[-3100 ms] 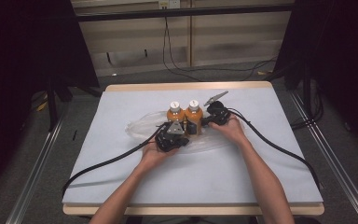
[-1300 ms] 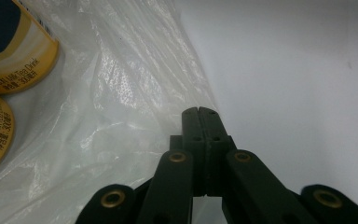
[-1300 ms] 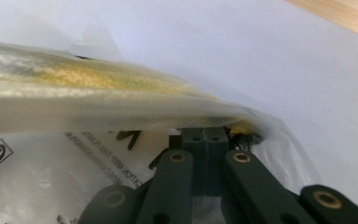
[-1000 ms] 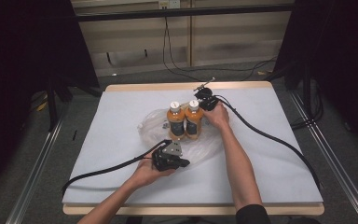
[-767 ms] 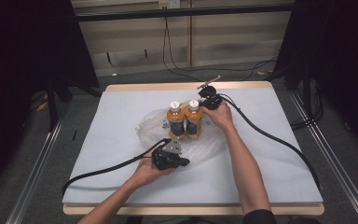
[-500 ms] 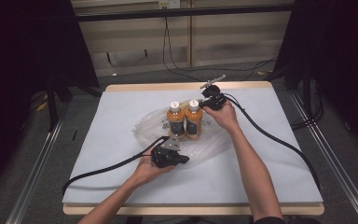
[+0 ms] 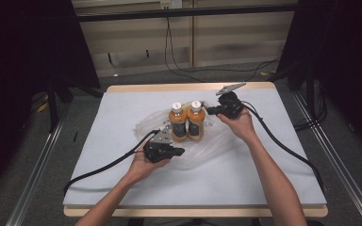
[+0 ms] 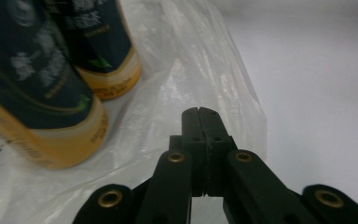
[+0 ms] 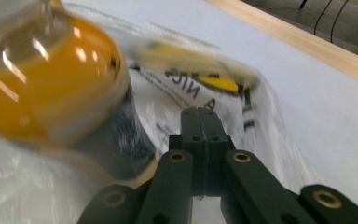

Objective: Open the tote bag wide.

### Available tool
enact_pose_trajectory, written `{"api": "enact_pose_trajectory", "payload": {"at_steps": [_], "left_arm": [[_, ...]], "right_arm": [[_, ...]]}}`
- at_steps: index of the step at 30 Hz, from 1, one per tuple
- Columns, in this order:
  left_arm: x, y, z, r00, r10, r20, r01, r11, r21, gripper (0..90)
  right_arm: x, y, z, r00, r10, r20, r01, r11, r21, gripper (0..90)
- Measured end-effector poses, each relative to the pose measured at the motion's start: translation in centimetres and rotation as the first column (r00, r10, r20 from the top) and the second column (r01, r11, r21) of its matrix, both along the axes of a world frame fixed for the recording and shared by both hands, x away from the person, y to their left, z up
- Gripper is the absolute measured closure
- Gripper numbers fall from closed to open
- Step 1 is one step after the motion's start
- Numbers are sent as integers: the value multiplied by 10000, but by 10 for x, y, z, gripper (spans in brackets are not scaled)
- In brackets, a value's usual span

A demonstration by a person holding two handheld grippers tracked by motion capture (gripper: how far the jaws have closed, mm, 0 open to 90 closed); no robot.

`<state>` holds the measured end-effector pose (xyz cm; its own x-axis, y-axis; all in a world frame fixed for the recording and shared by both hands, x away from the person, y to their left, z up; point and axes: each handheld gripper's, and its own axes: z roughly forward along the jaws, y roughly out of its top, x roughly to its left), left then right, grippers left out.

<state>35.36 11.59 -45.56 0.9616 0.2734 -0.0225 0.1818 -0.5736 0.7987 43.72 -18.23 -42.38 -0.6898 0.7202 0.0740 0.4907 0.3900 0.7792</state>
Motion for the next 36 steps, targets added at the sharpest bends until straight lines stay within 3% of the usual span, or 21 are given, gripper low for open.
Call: {"api": "enact_pose_trajectory", "payload": {"at_steps": [4,7,11,14,19,22,25,28,34,35,36], "left_arm": [[1,7,4,9996,249,115,-249,9997,2,865],[0,13,5,9984,543,138,-542,9985,-81,809],[-3,23,12,9962,790,375,-784,9968,-170,713],[-8,32,19,9928,1115,433,-1086,9921,-634,609],[-16,50,28,9873,1463,621,-1415,9871,-748,440],[-23,63,30,9803,1833,737,-1789,9818,-633,379],[-29,77,32,9687,2302,930,-2246,9721,-669,325],[-35,88,34,9603,2596,1017,-2544,9651,-613,257],[-42,108,33,9525,2921,858,-2899,9563,-369,174],[-44,112,33,9448,3157,877,-3145,9489,-278,157],[-45,115,33,9431,3207,879,-3197,9472,-266,140]], "right_arm": [[-12,-12,-2,9996,-231,168,227,9994,245,900],[-23,-19,2,9992,-123,384,103,9987,508,900],[-39,-23,9,9971,-153,746,107,9981,612,764],[-52,-26,14,9955,-243,921,176,9972,727,574],[-71,-33,17,9934,-302,1105,213,9965,804,348],[-84,-38,17,9910,-528,1229,432,9959,796,264],[-97,-45,16,9882,-691,1364,584,9950,805,205],[-108,-52,16,9883,-722,1342,600,9939,927,186],[-133,-69,10,9874,-1018,1208,924,9924,809,164],[-136,-70,9,9870,-1061,1207,974,9923,762,164],[-141,-72,8,9864,-1117,1203,1035,9920,721,164]]}}
